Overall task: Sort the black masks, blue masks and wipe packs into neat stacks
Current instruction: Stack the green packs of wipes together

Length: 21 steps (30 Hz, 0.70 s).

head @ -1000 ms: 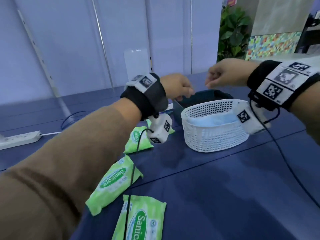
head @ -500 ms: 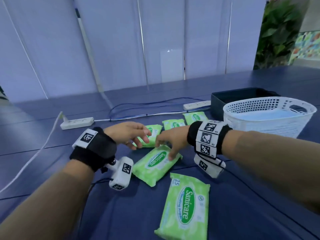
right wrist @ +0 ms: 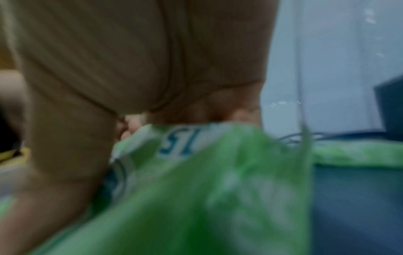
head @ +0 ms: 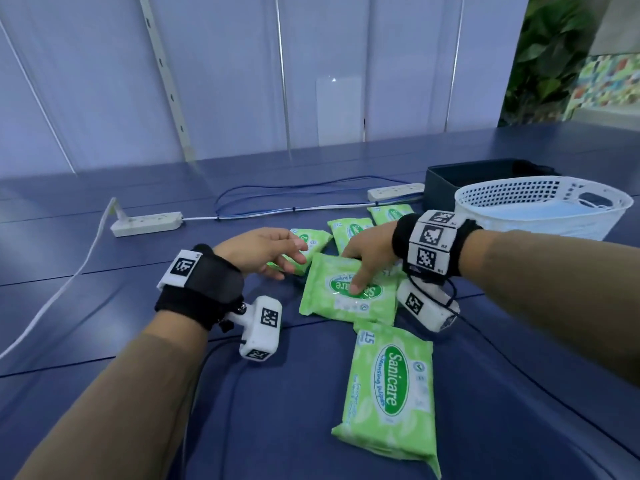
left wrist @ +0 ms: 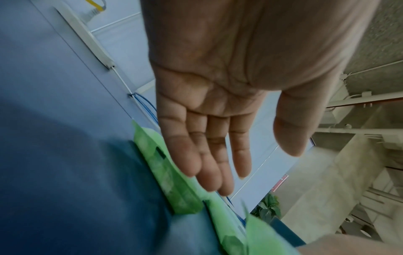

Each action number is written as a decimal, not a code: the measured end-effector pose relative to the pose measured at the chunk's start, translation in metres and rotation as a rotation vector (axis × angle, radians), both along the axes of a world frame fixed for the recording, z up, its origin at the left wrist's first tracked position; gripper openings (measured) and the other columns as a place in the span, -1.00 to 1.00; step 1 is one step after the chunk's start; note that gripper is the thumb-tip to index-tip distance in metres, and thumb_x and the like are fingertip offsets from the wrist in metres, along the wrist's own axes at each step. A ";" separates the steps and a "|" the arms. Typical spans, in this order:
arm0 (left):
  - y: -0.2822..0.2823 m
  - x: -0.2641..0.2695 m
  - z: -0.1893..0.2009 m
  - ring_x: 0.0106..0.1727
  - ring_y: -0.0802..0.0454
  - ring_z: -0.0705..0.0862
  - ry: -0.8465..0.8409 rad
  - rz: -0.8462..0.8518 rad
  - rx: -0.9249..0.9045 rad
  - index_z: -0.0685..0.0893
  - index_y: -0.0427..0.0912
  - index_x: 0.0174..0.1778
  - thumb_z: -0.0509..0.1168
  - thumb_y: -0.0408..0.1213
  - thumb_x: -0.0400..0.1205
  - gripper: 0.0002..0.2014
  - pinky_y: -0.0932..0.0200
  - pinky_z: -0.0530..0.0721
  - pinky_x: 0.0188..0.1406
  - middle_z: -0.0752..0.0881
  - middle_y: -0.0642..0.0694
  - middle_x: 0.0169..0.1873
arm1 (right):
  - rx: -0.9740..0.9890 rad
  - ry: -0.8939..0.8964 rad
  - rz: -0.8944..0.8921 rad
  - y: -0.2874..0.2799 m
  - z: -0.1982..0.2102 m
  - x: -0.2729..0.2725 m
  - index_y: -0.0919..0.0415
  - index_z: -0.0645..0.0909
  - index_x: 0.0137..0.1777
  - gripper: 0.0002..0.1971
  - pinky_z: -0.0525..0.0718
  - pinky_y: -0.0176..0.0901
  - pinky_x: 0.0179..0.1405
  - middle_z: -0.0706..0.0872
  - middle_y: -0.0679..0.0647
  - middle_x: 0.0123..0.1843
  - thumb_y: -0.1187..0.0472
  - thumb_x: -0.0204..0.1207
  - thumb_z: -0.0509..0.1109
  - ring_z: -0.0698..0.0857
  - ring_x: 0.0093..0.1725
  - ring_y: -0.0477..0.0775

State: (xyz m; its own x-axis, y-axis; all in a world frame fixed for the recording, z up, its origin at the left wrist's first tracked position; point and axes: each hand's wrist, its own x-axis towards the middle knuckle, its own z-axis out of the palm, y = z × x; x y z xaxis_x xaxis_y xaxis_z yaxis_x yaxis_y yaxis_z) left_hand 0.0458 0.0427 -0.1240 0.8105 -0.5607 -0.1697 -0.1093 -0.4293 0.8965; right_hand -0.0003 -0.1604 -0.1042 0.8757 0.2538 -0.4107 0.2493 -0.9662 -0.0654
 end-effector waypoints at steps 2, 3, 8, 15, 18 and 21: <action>-0.004 -0.003 -0.001 -0.24 0.06 0.63 0.024 0.000 -0.045 0.58 -0.19 0.04 0.21 -0.20 0.68 -0.85 0.21 0.65 -0.24 0.68 -0.05 -0.14 | 0.230 -0.099 -0.106 -0.014 0.004 -0.002 0.04 0.57 -0.11 -0.78 0.54 -0.26 -0.38 0.69 -0.04 -0.20 -0.08 0.46 0.45 0.61 -0.30 -0.01; -0.006 -0.005 -0.002 -0.22 0.04 0.64 0.055 -0.013 -0.074 0.57 -0.17 0.02 0.23 -0.16 0.66 -0.84 0.18 0.67 -0.22 0.68 -0.05 -0.15 | 0.408 -0.124 -0.176 -0.019 0.006 -0.003 0.07 0.57 -0.10 -0.81 0.53 -0.29 -0.53 0.69 0.02 -0.26 -0.03 0.50 0.43 0.58 -0.39 0.03; -0.021 -0.015 -0.006 -0.16 -0.02 0.76 0.128 -0.097 -0.365 0.65 -0.15 0.09 0.36 -0.20 0.49 -0.73 0.06 0.75 -0.15 0.80 -0.08 -0.11 | 1.077 -0.049 -0.443 -0.005 0.009 -0.022 0.28 0.56 0.03 -0.85 0.59 -0.29 -0.66 0.69 0.15 -0.38 0.18 0.62 0.31 0.61 -0.58 -0.03; -0.012 -0.003 -0.015 -0.28 0.07 0.78 0.016 0.011 -0.284 0.67 -0.24 -0.01 0.28 -0.52 0.58 -0.84 0.18 0.75 -0.19 0.83 -0.02 -0.25 | 0.076 0.077 0.064 0.001 0.004 -0.068 -0.08 0.46 0.34 -0.39 0.64 0.05 0.21 0.53 -0.03 0.23 -0.09 0.31 0.58 0.62 0.21 0.16; -0.012 0.002 -0.026 -0.32 0.05 0.79 0.074 0.074 -0.271 0.67 -0.28 0.00 0.26 -0.55 0.59 -0.84 0.17 0.76 -0.25 0.83 -0.06 -0.29 | -0.018 0.121 0.357 0.018 -0.006 -0.092 -0.17 0.30 0.51 -0.18 0.32 0.10 0.49 0.30 0.01 0.53 -0.03 0.27 0.61 0.31 0.50 0.11; -0.015 0.003 -0.028 -0.29 0.03 0.80 0.100 0.102 -0.314 0.68 -0.30 0.00 0.25 -0.54 0.59 -0.85 0.12 0.76 -0.19 0.83 -0.08 -0.28 | -0.090 0.110 0.432 0.028 -0.007 -0.099 -0.15 0.29 0.52 -0.20 0.39 0.06 0.38 0.36 0.06 0.43 -0.01 0.31 0.59 0.33 0.41 0.12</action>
State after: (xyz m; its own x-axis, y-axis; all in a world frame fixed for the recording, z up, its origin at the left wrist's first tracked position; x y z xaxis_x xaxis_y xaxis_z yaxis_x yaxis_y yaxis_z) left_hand 0.0490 0.0274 -0.1518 0.8532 -0.5149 -0.0832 0.0154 -0.1344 0.9908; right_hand -0.0993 -0.1323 -0.1115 0.6477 0.5451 -0.5323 0.6268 -0.7784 -0.0344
